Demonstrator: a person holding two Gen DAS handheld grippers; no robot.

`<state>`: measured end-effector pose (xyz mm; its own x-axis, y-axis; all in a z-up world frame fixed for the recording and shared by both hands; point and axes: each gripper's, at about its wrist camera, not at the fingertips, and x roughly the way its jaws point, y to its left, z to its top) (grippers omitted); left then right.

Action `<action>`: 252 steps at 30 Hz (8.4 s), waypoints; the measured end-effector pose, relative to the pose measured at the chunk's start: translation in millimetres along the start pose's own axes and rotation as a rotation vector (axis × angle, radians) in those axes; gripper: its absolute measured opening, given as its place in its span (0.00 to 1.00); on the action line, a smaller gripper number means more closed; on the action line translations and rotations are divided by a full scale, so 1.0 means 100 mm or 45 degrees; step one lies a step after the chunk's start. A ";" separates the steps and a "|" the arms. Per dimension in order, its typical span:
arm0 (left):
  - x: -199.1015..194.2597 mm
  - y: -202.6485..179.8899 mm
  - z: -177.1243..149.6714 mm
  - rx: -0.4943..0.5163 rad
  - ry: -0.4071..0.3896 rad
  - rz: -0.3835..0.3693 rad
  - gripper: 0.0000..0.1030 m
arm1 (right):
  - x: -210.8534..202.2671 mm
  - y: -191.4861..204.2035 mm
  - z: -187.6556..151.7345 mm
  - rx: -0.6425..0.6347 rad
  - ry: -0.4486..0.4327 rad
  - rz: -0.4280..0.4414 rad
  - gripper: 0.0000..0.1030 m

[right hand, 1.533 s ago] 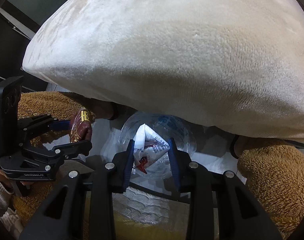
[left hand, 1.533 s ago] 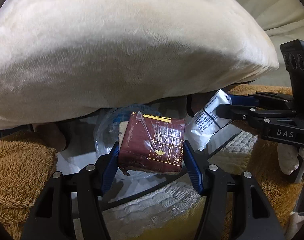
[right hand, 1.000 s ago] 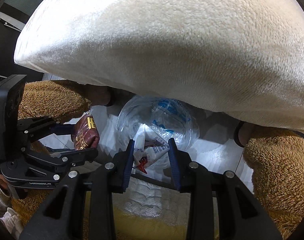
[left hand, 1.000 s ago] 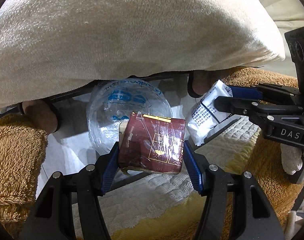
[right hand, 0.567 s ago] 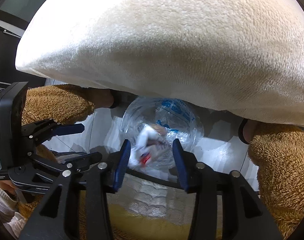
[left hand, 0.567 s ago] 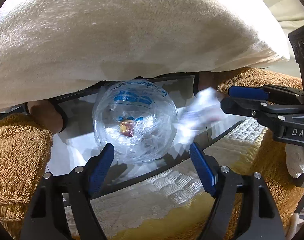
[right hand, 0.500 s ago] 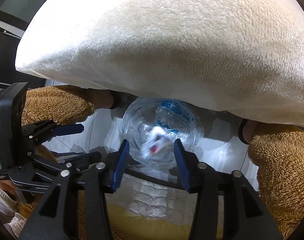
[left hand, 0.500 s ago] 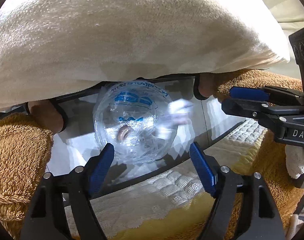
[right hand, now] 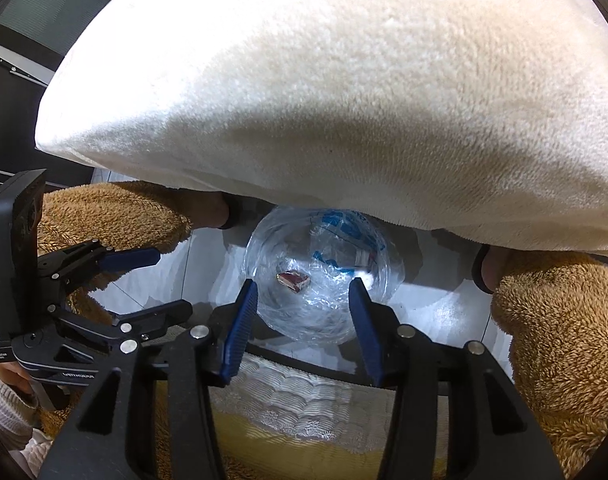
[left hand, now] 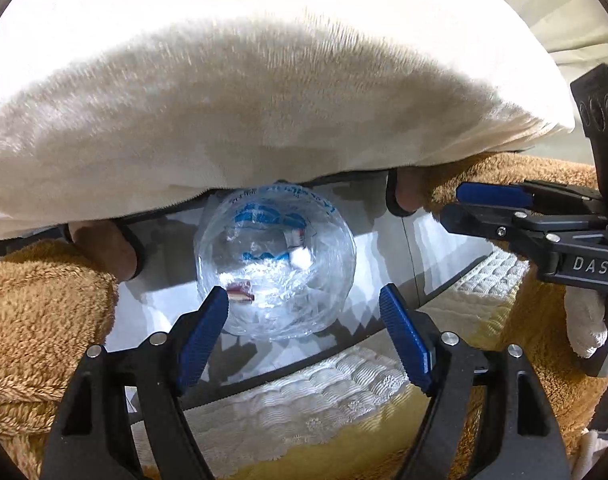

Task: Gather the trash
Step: 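Open the left tool dropping the red box while the right tool releases the wrapper, then raise both tools back over the bed toward the remaining trash, then grasp the white plastic bag with the left tool while the right tool grasps the pink-white wrapper, then carry the white bag and pink wrapper down toward the clear bowl with both tools, then open the left tool over the bowl while the right tool releases the pink wrapper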

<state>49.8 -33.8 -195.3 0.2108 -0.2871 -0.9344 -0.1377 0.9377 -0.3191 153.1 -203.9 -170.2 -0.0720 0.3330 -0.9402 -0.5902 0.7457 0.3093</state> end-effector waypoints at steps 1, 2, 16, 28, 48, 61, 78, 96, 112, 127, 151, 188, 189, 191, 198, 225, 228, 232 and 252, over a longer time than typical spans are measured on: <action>-0.03 0.00 0.00 -0.002 -0.012 -0.002 0.74 | -0.03 0.01 0.00 0.000 -0.010 0.002 0.46; -0.07 0.00 0.00 -0.006 -0.027 -0.002 0.74 | -0.06 0.01 -0.01 -0.003 -0.022 0.004 0.46; -0.71 -0.17 -0.01 0.028 -0.230 0.006 0.74 | -0.69 0.18 -0.18 -0.063 -0.226 -0.031 0.49; -1.36 -0.33 0.13 0.109 -0.415 0.058 0.74 | -1.36 0.30 -0.08 -0.146 -0.455 -0.059 0.51; -1.72 0.22 1.34 0.156 -0.599 0.155 0.74 | -1.45 0.14 1.30 -0.251 -0.601 -0.087 0.72; -1.56 0.67 2.13 0.186 -0.612 0.200 0.79 | -1.03 0.03 2.22 -0.345 -0.515 -0.111 0.72; -1.23 0.90 2.55 0.260 -0.562 0.185 0.78 | -0.74 0.01 2.56 -0.431 -0.469 -0.077 0.56; -1.31 0.82 2.43 0.297 -0.592 0.227 0.52 | -0.95 0.02 2.41 -0.426 -0.537 -0.083 0.46; -1.73 0.43 1.89 0.281 -0.694 0.196 0.52 | -1.37 0.13 1.83 -0.362 -0.605 -0.092 0.46; -2.04 -0.08 1.05 0.293 -0.742 0.147 0.52 | -1.83 0.27 0.90 -0.306 -0.678 -0.074 0.46; -2.28 -0.71 -0.12 0.330 -0.788 0.106 0.52 | -2.10 0.61 -0.37 -0.287 -0.703 -0.073 0.46; -0.80 -0.40 -0.06 0.214 -0.341 0.039 0.52 | -0.80 0.25 -0.30 -0.141 -0.262 -0.030 0.46; -0.77 -0.39 -0.05 0.210 -0.332 0.039 0.52 | -0.77 0.24 -0.29 -0.136 -0.250 -0.030 0.46; -0.71 -0.36 -0.05 0.198 -0.312 0.042 0.52 | -0.71 0.23 -0.27 -0.130 -0.227 -0.029 0.46; -0.45 -0.28 -0.06 0.164 -0.215 0.040 0.52 | -0.46 0.18 -0.23 -0.099 -0.137 -0.030 0.46; 0.26 -0.05 0.01 0.048 0.122 -0.025 0.52 | 0.24 0.01 -0.11 0.029 0.170 -0.024 0.47; 0.28 -0.03 0.00 0.048 0.141 -0.027 0.52 | 0.28 0.00 -0.10 0.036 0.185 -0.025 0.47; 0.33 0.00 -0.01 0.039 0.169 -0.021 0.52 | 0.32 -0.01 -0.10 0.041 0.205 -0.032 0.47; 0.43 0.01 -0.02 0.023 0.230 -0.007 0.62 | 0.35 -0.05 -0.11 0.096 0.221 -0.021 0.55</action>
<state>56.5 -45.8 -236.1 0.0341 -0.3208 -0.9465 -0.1189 0.9390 -0.3226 144.3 -202.4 -206.6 -0.2045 0.2210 -0.9536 -0.5308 0.7935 0.2977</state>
